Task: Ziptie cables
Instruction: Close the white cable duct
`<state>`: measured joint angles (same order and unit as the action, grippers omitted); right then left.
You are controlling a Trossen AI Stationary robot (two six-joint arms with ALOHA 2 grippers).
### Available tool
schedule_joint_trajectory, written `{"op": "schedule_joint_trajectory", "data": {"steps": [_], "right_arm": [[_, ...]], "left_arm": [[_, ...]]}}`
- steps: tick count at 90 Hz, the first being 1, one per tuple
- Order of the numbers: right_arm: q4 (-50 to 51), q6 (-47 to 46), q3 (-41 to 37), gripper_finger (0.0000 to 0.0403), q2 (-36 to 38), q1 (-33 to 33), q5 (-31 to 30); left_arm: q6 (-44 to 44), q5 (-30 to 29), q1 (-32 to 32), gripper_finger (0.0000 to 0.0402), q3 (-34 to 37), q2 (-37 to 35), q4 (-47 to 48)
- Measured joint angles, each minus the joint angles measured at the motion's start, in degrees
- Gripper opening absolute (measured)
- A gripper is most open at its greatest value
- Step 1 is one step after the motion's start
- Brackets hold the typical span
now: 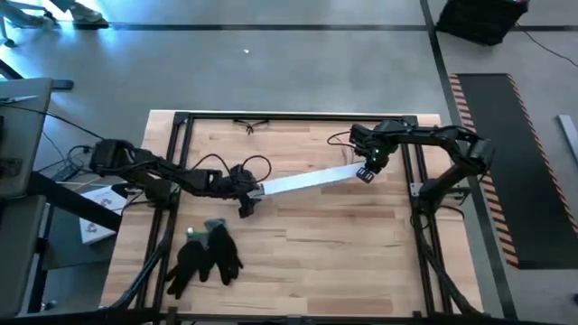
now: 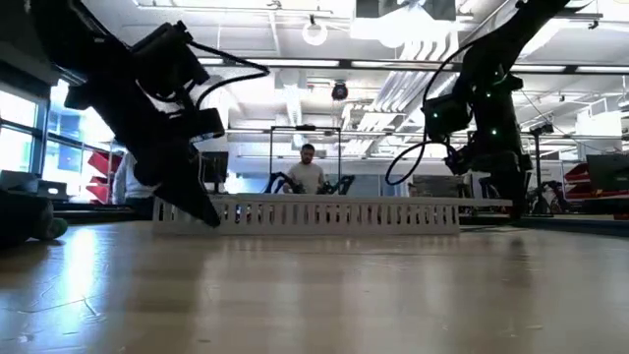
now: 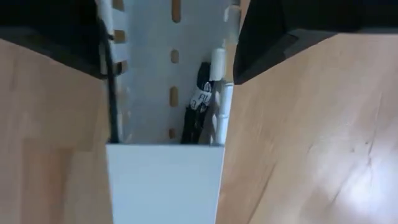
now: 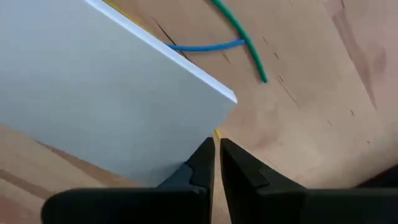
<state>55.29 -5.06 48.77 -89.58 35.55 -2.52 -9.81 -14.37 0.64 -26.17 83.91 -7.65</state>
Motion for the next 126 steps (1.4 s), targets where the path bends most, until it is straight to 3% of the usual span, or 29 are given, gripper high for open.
{"op": "schedule_joint_trajectory", "data": {"steps": [26, 89, 112, 126], "right_arm": [[-0.39, 1.54, -0.01, 0.0011, 0.0, 0.05, -0.17], [-4.88, 9.32, -0.11, 0.0011, -0.02, -0.7, -0.17], [-11.51, 10.19, -0.11, 0.0011, -0.04, -3.42, 2.32], [-10.97, 11.25, -0.11, 0.0011, -0.07, -5.21, -1.63]], "left_arm": [[3.1, -1.17, 0.04, 0.0203, -0.09, 1.56, -2.06], [4.3, -2.28, 0.94, 0.0204, 0.11, 1.65, -3.85], [4.67, -1.48, 2.42, 0.0204, 0.12, 1.65, -4.16], [5.04, -1.38, 2.9, 0.0204, 0.15, 1.62, -4.3]]}}
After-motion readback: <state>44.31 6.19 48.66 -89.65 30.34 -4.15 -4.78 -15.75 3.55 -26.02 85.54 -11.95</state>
